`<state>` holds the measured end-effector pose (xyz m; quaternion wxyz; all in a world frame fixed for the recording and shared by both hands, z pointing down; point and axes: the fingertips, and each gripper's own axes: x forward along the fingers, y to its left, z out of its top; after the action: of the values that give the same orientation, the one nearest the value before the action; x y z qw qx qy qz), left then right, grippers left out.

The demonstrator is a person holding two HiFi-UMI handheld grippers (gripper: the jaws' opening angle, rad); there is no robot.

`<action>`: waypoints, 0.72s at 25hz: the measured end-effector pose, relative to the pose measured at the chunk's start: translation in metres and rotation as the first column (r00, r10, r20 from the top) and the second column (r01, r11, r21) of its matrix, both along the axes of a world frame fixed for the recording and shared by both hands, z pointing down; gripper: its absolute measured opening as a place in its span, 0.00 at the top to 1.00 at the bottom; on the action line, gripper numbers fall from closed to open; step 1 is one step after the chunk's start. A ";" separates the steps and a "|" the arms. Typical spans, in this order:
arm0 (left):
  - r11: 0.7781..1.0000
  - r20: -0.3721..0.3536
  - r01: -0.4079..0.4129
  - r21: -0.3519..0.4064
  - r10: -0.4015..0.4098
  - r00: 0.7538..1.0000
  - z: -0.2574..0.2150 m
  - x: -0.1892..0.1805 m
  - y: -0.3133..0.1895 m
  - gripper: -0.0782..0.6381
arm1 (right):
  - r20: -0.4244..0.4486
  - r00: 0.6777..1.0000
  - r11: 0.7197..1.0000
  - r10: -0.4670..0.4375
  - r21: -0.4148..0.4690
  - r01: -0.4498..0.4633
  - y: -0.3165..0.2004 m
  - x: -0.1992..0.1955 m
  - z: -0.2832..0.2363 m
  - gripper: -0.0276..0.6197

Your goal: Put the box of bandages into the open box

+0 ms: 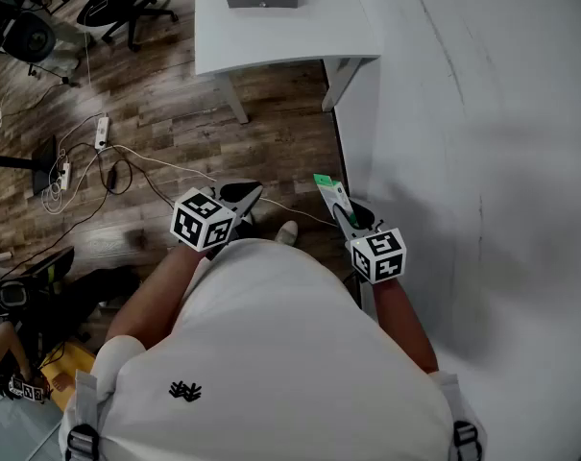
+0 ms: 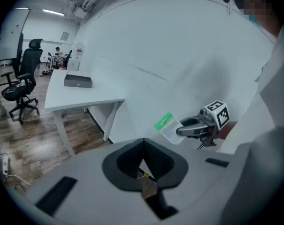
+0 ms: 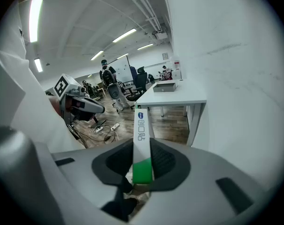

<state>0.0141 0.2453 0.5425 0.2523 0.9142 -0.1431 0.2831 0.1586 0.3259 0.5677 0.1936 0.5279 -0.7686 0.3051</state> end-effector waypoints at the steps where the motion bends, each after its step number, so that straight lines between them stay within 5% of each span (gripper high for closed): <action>1: 1.000 0.001 0.000 0.001 0.000 1.000 -0.001 0.000 -0.001 0.88 | 0.003 1.000 1.000 -0.001 0.004 0.001 -0.001 -0.001 -0.001 0.82; 18: 1.000 -0.020 0.017 -0.006 -0.017 1.000 -0.007 -0.018 -0.035 0.88 | 0.022 0.998 0.998 0.054 -0.028 -0.053 -0.022 -0.002 -0.001 0.82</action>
<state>-0.0041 0.2101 0.5359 0.2590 0.9148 -0.1476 0.2724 0.1566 0.3039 0.5669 0.1839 0.5422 -0.7521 0.3265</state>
